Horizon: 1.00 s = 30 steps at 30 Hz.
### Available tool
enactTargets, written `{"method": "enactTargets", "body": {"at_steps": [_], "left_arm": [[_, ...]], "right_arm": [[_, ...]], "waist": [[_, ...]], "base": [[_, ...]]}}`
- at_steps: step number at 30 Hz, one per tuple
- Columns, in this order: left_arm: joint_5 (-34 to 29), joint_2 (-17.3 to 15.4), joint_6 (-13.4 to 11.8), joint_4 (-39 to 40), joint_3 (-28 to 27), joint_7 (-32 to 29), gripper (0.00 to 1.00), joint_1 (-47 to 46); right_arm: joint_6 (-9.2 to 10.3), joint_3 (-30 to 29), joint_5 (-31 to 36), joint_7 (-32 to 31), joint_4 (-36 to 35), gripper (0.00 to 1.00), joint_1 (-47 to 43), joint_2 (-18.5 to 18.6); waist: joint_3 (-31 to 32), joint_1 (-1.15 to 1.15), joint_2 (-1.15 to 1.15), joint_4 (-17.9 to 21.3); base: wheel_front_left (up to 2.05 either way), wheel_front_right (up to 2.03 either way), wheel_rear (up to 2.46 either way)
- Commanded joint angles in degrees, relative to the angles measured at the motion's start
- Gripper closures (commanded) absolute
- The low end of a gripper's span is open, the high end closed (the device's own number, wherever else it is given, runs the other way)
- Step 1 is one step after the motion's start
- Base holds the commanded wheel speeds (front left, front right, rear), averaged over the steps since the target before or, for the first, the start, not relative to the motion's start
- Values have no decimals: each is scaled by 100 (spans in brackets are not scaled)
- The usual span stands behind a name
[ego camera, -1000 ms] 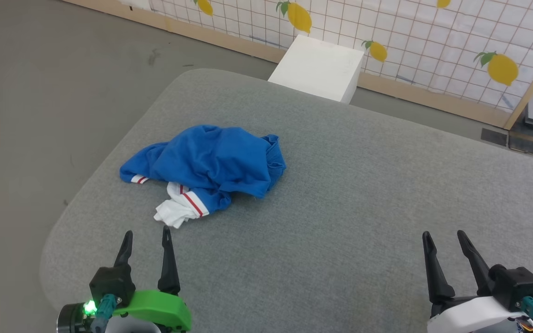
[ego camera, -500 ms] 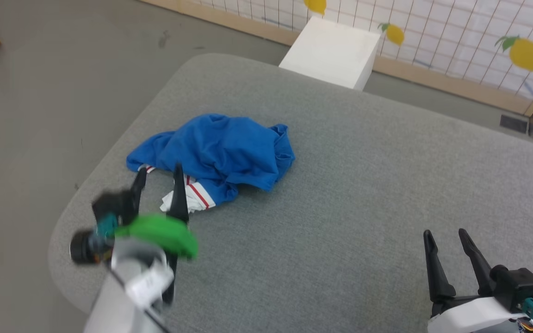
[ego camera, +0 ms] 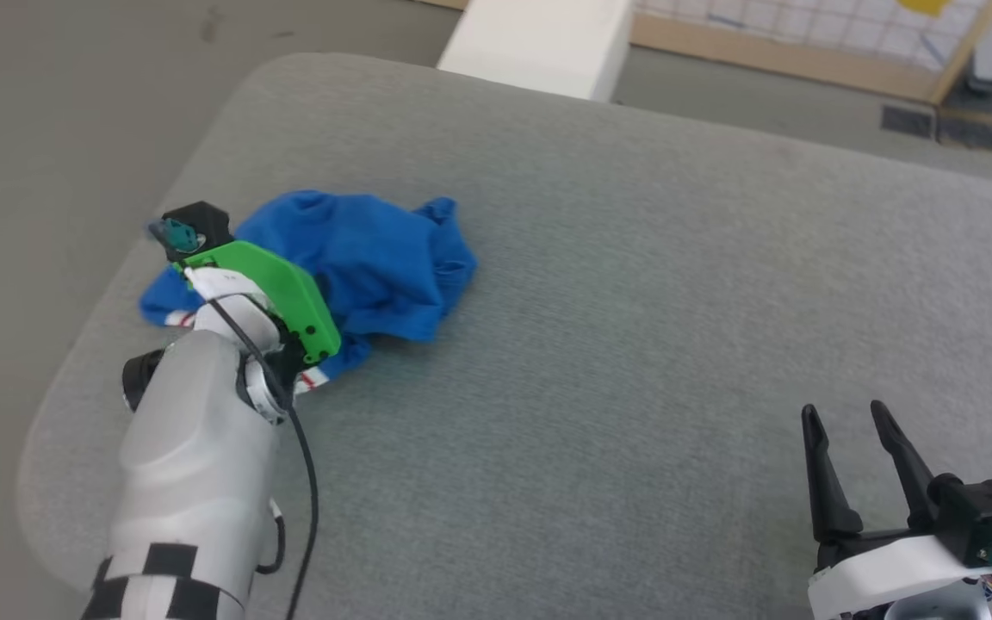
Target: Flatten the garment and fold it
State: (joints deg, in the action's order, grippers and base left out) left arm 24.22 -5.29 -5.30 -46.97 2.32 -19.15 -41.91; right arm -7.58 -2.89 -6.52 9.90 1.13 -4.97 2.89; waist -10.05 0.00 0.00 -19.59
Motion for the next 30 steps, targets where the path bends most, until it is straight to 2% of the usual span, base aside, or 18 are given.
{"method": "enactTargets", "body": {"at_steps": [1,7,11,13,23,26,30], "left_arm": [[12,-69,-81,-172,15,-210,0,-133],[-64,-128,-304,-727,172,-969,0,-213],[83,-30,-231,-879,174,-1219,0,-145],[147,12,-184,-844,159,-1121,100,-106],[331,-72,207,-312,-44,301,100,-331],[245,-226,373,38,-35,894,100,-651],[209,-340,713,503,33,1348,100,-1073]], "right_arm": [[9,-17,53,-31,-73,0,28,-2],[9,-37,71,-85,-209,0,78,-2],[9,-40,54,-96,-242,0,76,-2],[9,-29,44,-104,-238,0,93,-2],[9,66,-32,-40,-57,0,124,-2],[9,110,-137,38,87,0,107,-2],[9,169,-283,145,279,0,74,-2]], "waist": [[-359,0,0,362],[-566,0,0,487],[-637,0,0,448],[-646,0,0,409],[-373,0,0,169],[-113,0,0,106],[175,0,0,118]], "base": [[0,0,0],[0,0,0],[0,0,0],[0,0,0],[0,0,0],[0,0,0],[0,0,0]]}}
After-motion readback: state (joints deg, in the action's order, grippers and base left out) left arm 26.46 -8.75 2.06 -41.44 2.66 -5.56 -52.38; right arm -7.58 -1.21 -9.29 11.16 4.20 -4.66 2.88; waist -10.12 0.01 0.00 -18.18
